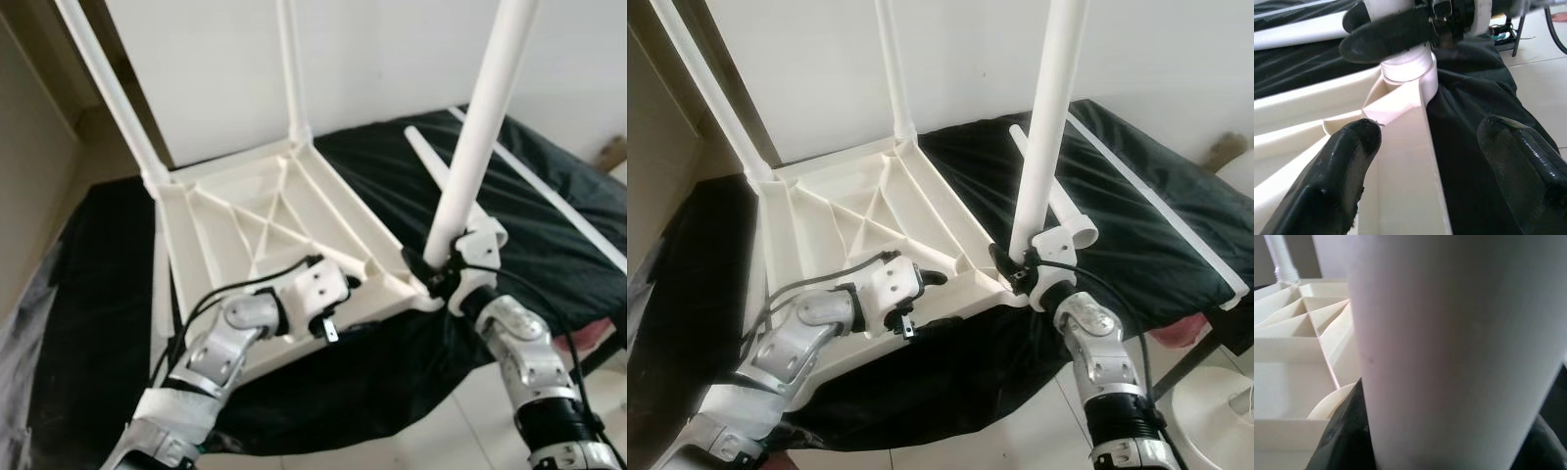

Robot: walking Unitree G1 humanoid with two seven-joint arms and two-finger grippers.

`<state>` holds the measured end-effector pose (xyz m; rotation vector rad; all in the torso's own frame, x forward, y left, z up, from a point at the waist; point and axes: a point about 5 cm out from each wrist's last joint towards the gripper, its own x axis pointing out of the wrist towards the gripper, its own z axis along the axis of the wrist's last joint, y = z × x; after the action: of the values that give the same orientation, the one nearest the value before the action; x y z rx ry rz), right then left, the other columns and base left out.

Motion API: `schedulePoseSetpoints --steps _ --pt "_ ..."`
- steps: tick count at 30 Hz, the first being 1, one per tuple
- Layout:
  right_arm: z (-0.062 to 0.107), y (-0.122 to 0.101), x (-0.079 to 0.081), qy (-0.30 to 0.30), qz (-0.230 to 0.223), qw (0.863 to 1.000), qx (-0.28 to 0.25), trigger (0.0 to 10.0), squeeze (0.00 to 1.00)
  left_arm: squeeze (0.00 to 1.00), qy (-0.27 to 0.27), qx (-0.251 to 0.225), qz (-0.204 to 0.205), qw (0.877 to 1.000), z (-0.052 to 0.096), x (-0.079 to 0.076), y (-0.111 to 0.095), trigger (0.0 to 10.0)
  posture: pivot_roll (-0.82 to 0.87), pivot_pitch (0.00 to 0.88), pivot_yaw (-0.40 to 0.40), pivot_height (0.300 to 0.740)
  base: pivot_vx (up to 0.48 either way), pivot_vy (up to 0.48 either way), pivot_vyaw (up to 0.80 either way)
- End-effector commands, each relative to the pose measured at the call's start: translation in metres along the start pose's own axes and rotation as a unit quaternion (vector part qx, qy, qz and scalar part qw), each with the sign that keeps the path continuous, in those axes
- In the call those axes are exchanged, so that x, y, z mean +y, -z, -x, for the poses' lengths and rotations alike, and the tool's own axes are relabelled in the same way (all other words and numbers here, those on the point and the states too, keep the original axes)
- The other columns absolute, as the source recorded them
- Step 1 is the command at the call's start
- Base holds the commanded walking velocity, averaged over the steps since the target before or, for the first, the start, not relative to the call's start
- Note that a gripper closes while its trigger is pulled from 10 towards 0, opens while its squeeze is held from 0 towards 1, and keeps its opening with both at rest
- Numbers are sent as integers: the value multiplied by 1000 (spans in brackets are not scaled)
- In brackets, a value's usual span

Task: Building children table

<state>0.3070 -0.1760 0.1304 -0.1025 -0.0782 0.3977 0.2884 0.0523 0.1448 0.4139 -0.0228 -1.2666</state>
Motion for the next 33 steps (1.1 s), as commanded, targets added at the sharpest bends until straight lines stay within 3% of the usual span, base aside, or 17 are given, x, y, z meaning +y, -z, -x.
schedulePoseSetpoints --steps 1,8,11,14,16,19,24,33 --pt "1 10 10 -4 -6 1000 25 10000 0 0 -21 4 -2 1000 2 4 1 10000 -112 0 98 740 0 0 0" --pt "-2 13 18 104 -19 993 47 10000 0 0 -16 2 -3 1000 0 4 1 10000 -120 0 102 740 0 0 0" --pt "-2 14 22 181 -53 980 56 10000 0 0 -16 1 -2 1000 -1 4 1 10000 -120 0 100 740 0 0 0" --pt "-2 14 30 262 -87 959 63 10000 0 0 -14 -4 1 1000 -3 1 0 10000 -117 0 94 740 0 0 0" --pt "-1 14 32 281 -92 953 65 10000 0 0 -13 -5 1 1000 -4 1 -1 10000 -117 0 94 740 0 0 0" --pt "-4 9 44 288 -117 949 48 10000 0 0 -12 -9 2 1000 -4 1 -2 10000 -112 0 90 740 0 0 0" --pt "-3 6 39 279 -98 954 45 10000 0 0 -13 -9 3 1000 -4 0 -1 10000 -113 0 81 740 0 0 0" --pt "-6 1 45 272 -90 957 45 10000 0 0 -18 -14 3 1000 -7 0 -3 10000 -110 0 65 740 0 0 0"
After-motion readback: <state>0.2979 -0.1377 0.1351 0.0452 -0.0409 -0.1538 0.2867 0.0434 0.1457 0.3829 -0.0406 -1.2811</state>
